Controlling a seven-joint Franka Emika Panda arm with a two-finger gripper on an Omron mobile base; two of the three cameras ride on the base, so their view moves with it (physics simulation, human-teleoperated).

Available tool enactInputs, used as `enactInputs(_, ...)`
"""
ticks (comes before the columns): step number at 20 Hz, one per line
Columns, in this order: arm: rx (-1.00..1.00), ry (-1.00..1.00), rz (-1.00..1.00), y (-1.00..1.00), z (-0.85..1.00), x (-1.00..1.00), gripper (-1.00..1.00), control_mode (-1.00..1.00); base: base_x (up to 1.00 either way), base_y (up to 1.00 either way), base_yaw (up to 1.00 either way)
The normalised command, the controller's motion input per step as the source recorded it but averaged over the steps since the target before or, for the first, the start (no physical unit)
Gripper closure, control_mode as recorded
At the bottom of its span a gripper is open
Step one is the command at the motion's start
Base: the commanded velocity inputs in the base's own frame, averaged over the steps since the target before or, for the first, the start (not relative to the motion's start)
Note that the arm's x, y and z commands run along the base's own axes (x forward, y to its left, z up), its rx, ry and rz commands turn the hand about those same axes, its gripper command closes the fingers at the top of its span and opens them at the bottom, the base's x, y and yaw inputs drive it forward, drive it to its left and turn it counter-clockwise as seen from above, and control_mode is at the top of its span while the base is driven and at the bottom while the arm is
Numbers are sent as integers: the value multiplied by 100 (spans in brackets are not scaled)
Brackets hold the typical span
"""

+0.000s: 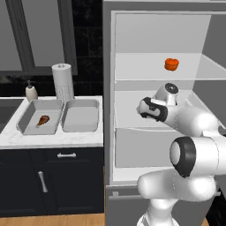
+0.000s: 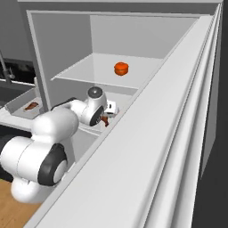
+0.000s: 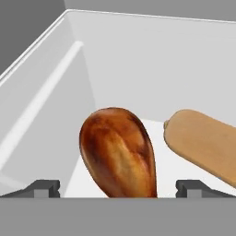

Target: Place one squash and one chicken drumstick in each tupperware on the nearby counter, to pack two identical lunches.

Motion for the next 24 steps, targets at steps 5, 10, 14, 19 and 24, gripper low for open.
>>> enactInputs(5, 0, 0, 0, -3, -20, 26, -100, -100, 0, 0, 0)
enactInputs(10, -1, 2, 0, -1, -42, 2, 100, -100, 0, 0, 0)
enactInputs(14, 0, -1, 0, -2, -13, 0, 100, -100, 0, 0, 0)
enactInputs(19, 2, 0, -1, -4, 9, -32, 100, -100, 0, 0, 0)
enactInputs(24, 11, 1, -11, -26, 60, -100, 100, -100, 0, 0, 0)
